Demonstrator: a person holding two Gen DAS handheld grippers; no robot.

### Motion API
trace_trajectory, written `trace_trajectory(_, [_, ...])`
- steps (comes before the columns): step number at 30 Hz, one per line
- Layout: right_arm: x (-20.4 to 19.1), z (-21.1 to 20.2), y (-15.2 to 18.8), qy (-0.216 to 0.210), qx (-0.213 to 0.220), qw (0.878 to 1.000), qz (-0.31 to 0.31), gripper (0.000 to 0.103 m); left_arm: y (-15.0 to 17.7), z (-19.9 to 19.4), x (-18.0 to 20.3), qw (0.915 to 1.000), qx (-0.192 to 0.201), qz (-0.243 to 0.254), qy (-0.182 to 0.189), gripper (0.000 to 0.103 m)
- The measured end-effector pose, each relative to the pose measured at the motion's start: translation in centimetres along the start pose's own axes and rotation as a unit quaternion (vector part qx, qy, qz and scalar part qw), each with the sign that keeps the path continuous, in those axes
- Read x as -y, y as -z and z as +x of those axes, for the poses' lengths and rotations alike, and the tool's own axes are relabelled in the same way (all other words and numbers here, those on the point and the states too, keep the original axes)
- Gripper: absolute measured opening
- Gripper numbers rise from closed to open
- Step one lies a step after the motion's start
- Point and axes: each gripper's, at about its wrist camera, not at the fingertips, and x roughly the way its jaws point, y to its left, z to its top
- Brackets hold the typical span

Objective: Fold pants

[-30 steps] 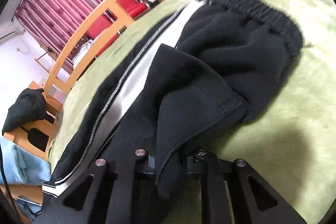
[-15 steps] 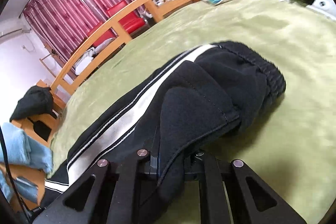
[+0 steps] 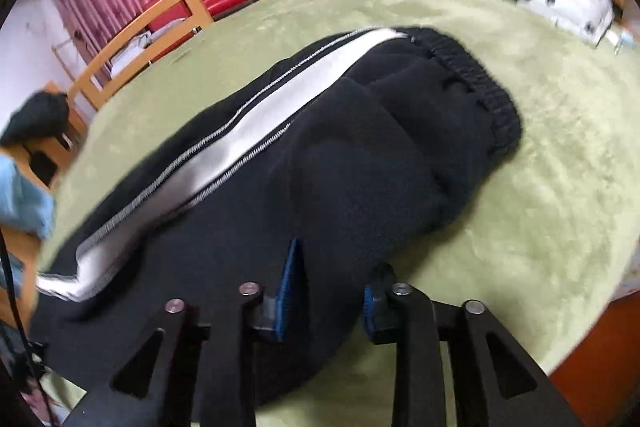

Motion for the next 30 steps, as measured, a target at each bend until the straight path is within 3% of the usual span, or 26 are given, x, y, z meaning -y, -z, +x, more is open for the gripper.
trace_trajectory(3, [-0.9,-2.6,1.3,0.001,0.019,1.000,0.004,0.042,1.4,-2.5,0.2,0.9979,0.032,0.051,-0.021,0.051])
trace_trajectory(7, [-3.8,-4.5,1.6,0.006,0.046,0.999,-0.025,0.042,0.5,-4.7,1.2,0.9911,0.067,0.104,-0.048,0.051])
trace_trajectory(14, [-8.5,-4.9,1.9,-0.015,0.074,0.994,-0.075,0.042,-2.4,-6.0,2.6,0.9822,0.117,0.127,-0.073,0.051])
trace_trajectory(18, [-10.8,-4.2,2.1,-0.023,0.056,0.994,-0.094,0.042,-3.7,-5.4,3.3,0.9738,0.134,0.163,-0.085,0.051])
trace_trajectory(22, [-12.4,-3.5,1.9,-0.010,0.064,0.992,-0.106,0.042,-5.5,-4.1,3.6,0.9763,0.122,0.164,-0.072,0.051])
trace_trajectory(25, [-13.3,-2.7,2.0,-0.030,0.048,0.992,-0.109,0.042,-7.7,-2.8,3.8,0.9802,0.115,0.151,-0.055,0.051])
trace_trajectory(30, [-14.1,-0.6,1.7,-0.022,0.028,0.992,-0.118,0.042,-12.0,-0.1,3.5,0.9817,0.119,0.131,-0.071,0.051])
